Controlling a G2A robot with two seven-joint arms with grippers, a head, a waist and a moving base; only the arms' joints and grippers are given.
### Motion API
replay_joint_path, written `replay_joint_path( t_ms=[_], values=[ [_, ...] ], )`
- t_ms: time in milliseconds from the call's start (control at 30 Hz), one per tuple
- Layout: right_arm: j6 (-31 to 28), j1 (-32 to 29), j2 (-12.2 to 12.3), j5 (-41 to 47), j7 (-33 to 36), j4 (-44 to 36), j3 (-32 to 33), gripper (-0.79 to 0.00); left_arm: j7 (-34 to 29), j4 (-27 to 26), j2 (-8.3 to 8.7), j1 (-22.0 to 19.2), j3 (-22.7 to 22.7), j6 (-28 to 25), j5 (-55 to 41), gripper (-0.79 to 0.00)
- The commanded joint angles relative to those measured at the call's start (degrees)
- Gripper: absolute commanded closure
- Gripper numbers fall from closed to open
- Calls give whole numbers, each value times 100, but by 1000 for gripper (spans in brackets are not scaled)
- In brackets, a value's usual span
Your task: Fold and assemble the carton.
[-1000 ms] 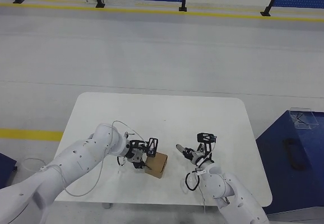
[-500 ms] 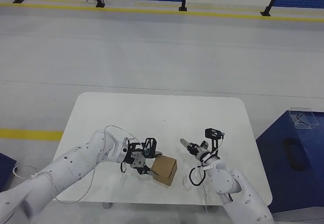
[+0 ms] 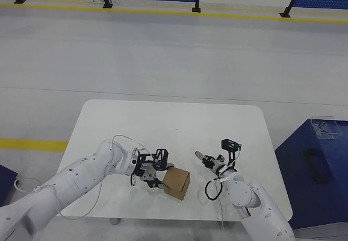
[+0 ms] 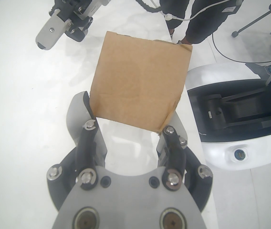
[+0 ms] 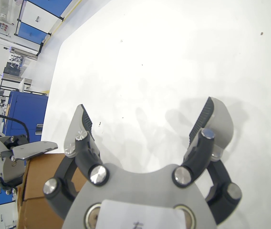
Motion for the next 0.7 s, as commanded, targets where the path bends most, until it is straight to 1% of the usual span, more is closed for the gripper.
replay_joint_path(
  t_ms=[0, 100, 200, 267, 333, 367, 500, 567, 667],
  values=[
    [-3, -1, 0, -5, -7, -2, -1, -785, -136, -134, -11, 104, 0, 0, 82, 0],
    [-3, -1, 0, -5, -7, -2, -1, -785, -159, -106, -30, 227, 0, 0, -200, 0],
    [-3, -1, 0, -5, -7, -2, -1, -785, -360, 27, -36, 184, 0, 0, -703, 0],
    [-3, -1, 0, -5, -7, -2, -1, -785, -644, 43, -20, 150, 0, 0, -1211, 0],
    [-3, -1, 0, -5, -7, -2, -1, -785, -1113, -115, 8, 66, 0, 0, -1726, 0],
    [-3, -1, 0, -5, -7, -2, -1, -785, -1423, -65, 32, 17, 0, 0, -2065, 0],
    [-3, -1, 0, -5, -7, -2, -1, -785, -2843, -173, 70, -163, -7, 0, -3707, 0],
    [-3, -1, 0, -5, -7, -2, -1, -785, -3604, -126, 58, -207, 0, 109, -4514, 0],
    [-3, -1, 0, -5, -7, -2, -1, -785, -4835, -49, 3, -213, 0, 533, -5822, 0]
  ],
)
